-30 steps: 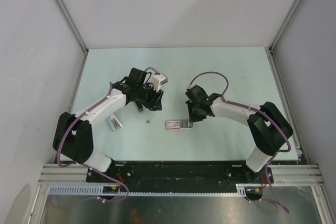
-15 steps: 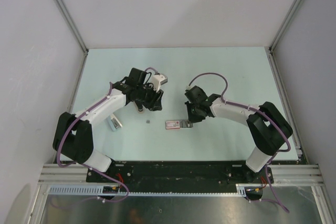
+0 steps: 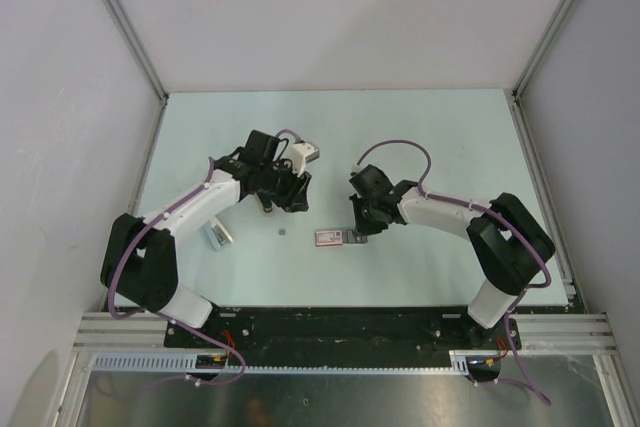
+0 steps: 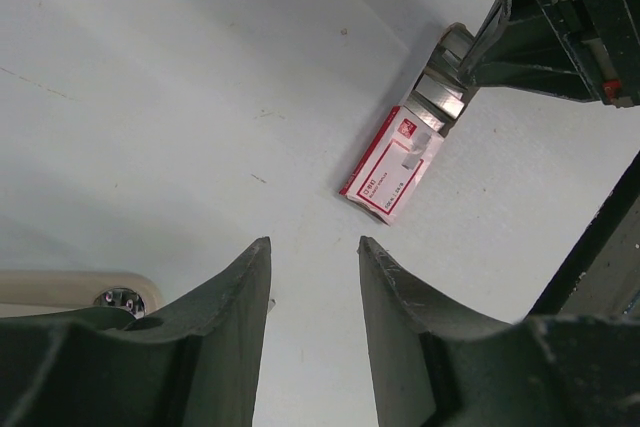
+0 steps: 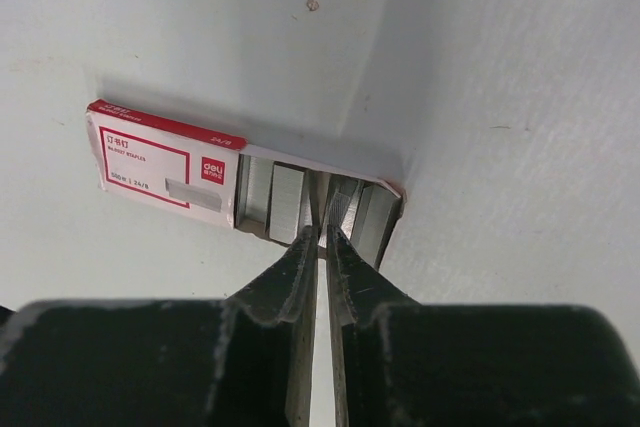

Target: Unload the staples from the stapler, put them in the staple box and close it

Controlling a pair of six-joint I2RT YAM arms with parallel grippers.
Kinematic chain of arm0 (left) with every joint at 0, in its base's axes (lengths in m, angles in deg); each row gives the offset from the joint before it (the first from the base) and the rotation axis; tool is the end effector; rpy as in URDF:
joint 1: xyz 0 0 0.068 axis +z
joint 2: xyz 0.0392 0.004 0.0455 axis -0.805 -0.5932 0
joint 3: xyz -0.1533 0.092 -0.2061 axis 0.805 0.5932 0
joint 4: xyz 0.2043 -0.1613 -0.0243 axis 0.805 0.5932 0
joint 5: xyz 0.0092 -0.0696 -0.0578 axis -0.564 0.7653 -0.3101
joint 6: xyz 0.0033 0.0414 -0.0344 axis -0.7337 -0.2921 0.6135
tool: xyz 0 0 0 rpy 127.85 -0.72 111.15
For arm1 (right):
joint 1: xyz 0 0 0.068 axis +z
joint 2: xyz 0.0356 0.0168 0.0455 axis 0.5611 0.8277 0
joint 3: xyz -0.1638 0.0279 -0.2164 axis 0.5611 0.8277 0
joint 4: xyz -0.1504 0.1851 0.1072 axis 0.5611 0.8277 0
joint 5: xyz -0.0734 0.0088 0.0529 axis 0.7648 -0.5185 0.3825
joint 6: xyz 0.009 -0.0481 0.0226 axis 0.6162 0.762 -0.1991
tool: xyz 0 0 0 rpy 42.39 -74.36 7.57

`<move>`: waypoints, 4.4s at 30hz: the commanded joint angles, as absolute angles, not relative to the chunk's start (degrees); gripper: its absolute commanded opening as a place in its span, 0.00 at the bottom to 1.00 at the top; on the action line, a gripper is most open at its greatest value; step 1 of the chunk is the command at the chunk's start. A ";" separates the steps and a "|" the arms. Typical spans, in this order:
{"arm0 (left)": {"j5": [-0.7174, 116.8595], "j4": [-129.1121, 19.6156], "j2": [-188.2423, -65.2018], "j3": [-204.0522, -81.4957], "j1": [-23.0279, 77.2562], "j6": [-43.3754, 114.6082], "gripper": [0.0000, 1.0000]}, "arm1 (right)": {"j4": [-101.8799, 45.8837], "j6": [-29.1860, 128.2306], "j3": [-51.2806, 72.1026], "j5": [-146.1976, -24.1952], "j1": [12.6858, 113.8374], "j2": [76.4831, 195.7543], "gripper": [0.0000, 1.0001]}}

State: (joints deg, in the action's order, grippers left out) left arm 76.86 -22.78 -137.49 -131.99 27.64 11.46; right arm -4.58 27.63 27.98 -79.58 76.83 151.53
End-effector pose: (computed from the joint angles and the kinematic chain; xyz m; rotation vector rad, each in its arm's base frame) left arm 0.2727 -0.1508 0.2424 1.0061 2.2968 -0.6903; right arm 0.2415 0.2246 0.1734 -0.3454 2.7172 0.4313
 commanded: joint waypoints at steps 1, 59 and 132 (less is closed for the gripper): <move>77.32 -23.18 -135.72 -131.51 27.33 7.27 0.45 | -6.01 26.74 28.07 -79.96 77.46 152.45 0.12; 74.03 -23.48 -145.10 -129.77 22.62 2.61 0.43 | -8.55 26.30 34.12 -82.96 71.53 145.22 0.16; 69.28 -26.14 -150.05 -128.48 17.15 -0.43 0.35 | -22.14 21.76 35.60 -90.20 72.37 153.42 0.11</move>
State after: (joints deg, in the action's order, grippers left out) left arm 69.32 -25.57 -150.54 -128.65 17.98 3.37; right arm -19.53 23.50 36.33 -89.08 71.11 151.44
